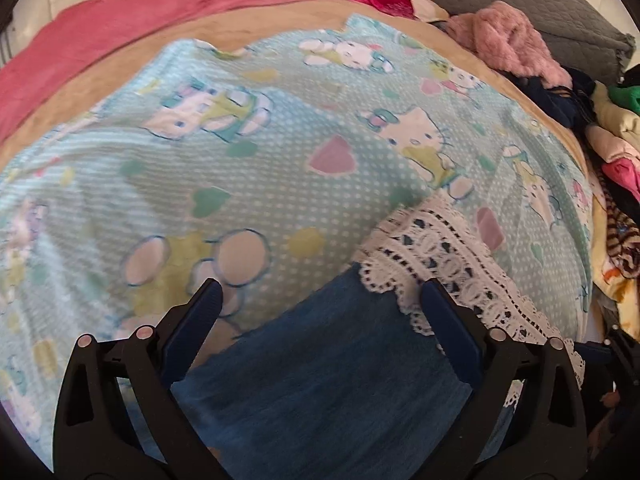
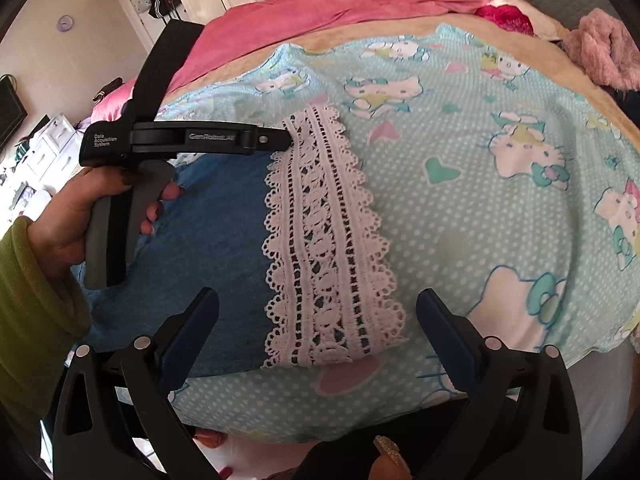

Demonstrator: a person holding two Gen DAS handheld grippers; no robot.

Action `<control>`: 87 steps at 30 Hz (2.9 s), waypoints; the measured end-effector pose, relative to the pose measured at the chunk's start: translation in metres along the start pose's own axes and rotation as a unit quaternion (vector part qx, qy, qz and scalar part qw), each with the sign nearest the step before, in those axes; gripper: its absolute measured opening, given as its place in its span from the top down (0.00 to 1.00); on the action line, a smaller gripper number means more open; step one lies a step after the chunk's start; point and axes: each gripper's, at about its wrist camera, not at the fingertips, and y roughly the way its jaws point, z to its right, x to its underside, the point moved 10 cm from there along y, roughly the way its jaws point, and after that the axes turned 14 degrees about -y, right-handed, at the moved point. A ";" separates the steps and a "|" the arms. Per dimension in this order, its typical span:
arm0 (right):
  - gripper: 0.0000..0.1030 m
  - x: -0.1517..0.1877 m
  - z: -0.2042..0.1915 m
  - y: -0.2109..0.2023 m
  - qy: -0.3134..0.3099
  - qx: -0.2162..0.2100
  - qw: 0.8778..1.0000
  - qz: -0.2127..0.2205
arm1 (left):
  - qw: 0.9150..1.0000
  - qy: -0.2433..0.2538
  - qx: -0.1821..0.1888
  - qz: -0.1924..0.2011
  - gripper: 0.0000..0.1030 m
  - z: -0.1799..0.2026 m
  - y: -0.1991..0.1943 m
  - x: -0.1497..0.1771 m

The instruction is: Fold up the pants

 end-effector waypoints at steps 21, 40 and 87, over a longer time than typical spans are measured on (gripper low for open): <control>0.47 -0.009 -0.005 0.010 0.011 -0.014 1.000 0.021 | 0.999 0.018 0.036 0.004 0.54 0.026 0.006 0.003; 0.72 -0.022 -0.021 0.002 0.004 -0.064 0.996 0.069 | 0.998 0.017 0.041 0.035 0.86 0.034 -0.015 0.005; 0.72 -0.040 -0.257 0.010 -0.318 -0.075 0.942 0.079 | 0.972 -0.170 0.020 0.158 0.81 -0.158 -0.172 0.068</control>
